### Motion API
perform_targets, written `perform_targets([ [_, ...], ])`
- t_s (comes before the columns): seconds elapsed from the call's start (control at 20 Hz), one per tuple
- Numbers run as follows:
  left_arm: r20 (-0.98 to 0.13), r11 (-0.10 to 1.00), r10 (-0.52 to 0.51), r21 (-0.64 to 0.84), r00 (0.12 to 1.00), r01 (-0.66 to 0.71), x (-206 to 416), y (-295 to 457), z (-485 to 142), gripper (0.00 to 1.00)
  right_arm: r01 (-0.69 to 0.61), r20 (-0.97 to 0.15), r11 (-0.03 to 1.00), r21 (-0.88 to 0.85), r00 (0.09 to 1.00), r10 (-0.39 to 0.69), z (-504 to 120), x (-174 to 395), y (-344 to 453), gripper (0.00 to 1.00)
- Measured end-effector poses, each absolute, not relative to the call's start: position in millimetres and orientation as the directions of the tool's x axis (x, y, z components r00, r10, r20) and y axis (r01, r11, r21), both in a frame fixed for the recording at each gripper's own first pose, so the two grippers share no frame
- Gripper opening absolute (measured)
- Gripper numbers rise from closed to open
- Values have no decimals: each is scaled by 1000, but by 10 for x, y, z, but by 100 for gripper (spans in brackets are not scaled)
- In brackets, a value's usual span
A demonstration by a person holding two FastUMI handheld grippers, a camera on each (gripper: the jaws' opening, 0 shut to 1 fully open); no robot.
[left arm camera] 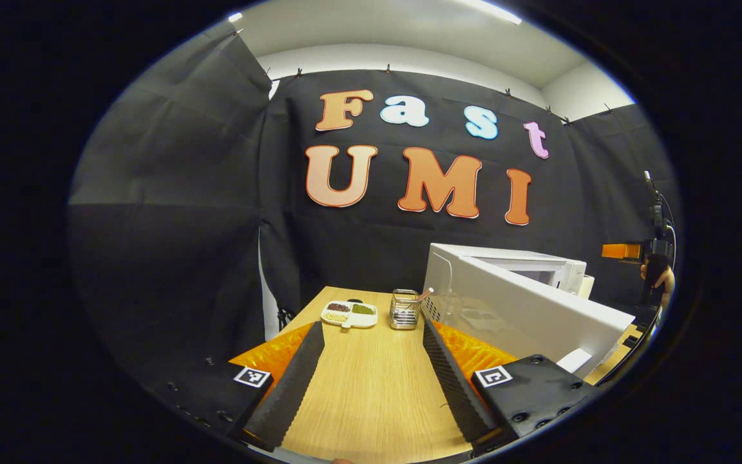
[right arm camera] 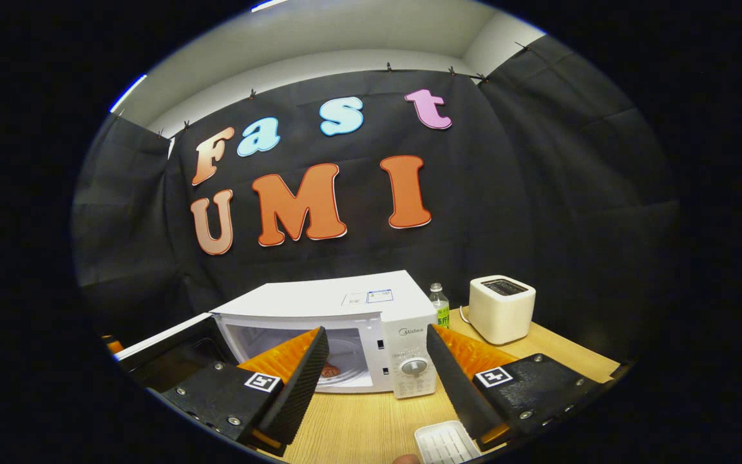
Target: Open the microwave oven with the left hand, put the food in, and close the microwave oven.
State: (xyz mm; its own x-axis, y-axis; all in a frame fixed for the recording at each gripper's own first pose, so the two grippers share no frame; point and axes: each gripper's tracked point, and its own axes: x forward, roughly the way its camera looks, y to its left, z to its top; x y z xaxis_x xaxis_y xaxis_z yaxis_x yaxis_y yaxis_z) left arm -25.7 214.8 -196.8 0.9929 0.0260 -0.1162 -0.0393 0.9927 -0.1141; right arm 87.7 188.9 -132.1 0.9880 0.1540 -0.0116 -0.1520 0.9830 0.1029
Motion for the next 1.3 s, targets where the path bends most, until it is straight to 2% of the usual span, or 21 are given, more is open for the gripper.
perform_targets([
  [0.15, -141, 994, -19, -113, 990, 3, -218, 1874, -2080, 99, -137, -11, 986, 93, 990, 139, -1343, 823, 1688, 94],
  [0.3, -160, 998, -14, -62, 987, 4, -174, 1752, -2155, 98, -136, -15, 983, 121, 990, 139, -1355, 780, 1555, 95],
  [0.55, -163, 983, -162, -111, 973, 145, -143, 1112, -2158, 97, -110, -23, 984, 139, 993, 114, -1423, 771, 1347, 95],
  [0.7, -165, 976, -212, -86, 963, 200, -76, 784, -2162, 99, -92, -21, 985, 149, 995, 96, -1425, 746, 1215, 95],
  [0.9, -170, 953, -299, -105, 939, 285, 28, 298, -2178, 96, -67, -13, 985, 161, 997, 70, -1383, 697, 1034, 95],
  [0.95, -170, 945, -321, -124, 932, 303, 56, 191, -2196, 92, -61, -11, 984, 168, 998, 64, -1375, 689, 988, 95],
  [1.05, -172, 932, -354, -141, 919, 333, 89, -13, -2196, 60, -45, -10, 983, 176, 999, 47, -1372, 662, 892, 95],
  [1.15, -162, 927, -372, -125, 914, 355, 101, -115, -2130, 22, -31, -15, 983, 183, 999, 34, -1397, 642, 806, 95],
  [1.2, -157, 908, -415, -134, 896, 397, 100, -240, -2119, 11, -27, -19, 982, 187, 999, 32, -1406, 628, 771, 95],
  [1.25, -157, 881, -468, -161, 870, 445, 65, -392, -2122, 8, -24, -22, 981, 194, 999, 29, -1415, 626, 748, 95],
  [1.3, -145, 889, -452, -159, 880, 430, 105, -408, -2119, 10, -19, -21, 979, 201, 999, 24, -1427, 619, 699, 95],
])
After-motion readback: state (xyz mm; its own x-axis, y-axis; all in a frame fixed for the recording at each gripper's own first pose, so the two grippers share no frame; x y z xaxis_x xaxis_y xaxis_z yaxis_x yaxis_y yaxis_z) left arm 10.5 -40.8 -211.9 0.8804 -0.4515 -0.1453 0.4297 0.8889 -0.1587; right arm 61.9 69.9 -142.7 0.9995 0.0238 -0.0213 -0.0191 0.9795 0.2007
